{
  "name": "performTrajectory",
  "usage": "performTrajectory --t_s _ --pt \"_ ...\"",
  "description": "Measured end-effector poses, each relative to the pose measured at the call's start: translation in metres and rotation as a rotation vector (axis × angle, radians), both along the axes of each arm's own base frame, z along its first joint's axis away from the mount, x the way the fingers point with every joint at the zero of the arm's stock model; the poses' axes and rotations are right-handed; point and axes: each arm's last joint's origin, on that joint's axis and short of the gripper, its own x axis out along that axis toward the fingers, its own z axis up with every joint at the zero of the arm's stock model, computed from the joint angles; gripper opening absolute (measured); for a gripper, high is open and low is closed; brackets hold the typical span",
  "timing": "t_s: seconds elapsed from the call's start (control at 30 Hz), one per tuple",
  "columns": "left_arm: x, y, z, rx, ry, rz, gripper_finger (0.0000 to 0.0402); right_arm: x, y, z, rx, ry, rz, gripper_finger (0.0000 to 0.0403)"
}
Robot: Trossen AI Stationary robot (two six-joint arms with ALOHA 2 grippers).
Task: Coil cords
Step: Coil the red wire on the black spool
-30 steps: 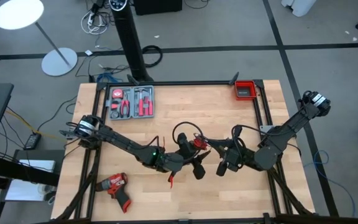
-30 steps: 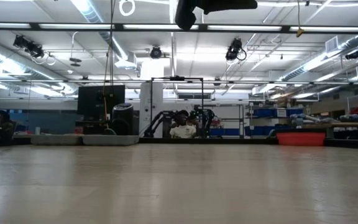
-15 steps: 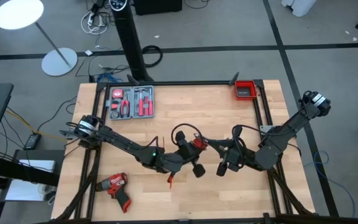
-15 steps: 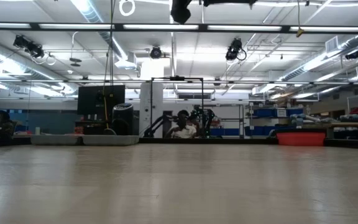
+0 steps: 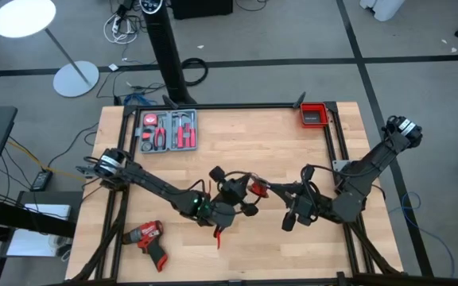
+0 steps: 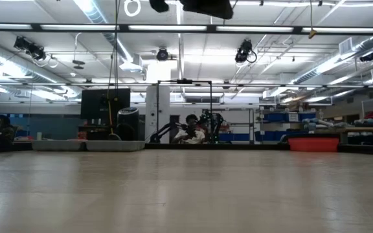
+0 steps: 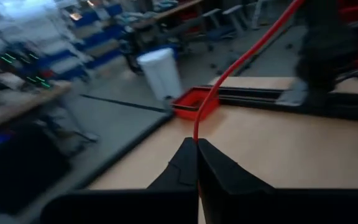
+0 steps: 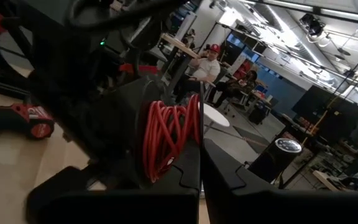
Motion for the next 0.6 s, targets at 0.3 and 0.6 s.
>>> performTrajectory --t_s 0.3,0.6 --pt "-0.013 -0.023 0.014 0.196 0.108 0.118 0.0 -0.008 0.009 -0.002 -0.031 0.024 0.014 0.0" --pt "-0.026 -0.05 0.036 0.211 0.046 0.059 0.0 -0.008 0.002 -0.02 -0.092 0.138 -0.023 0.0"
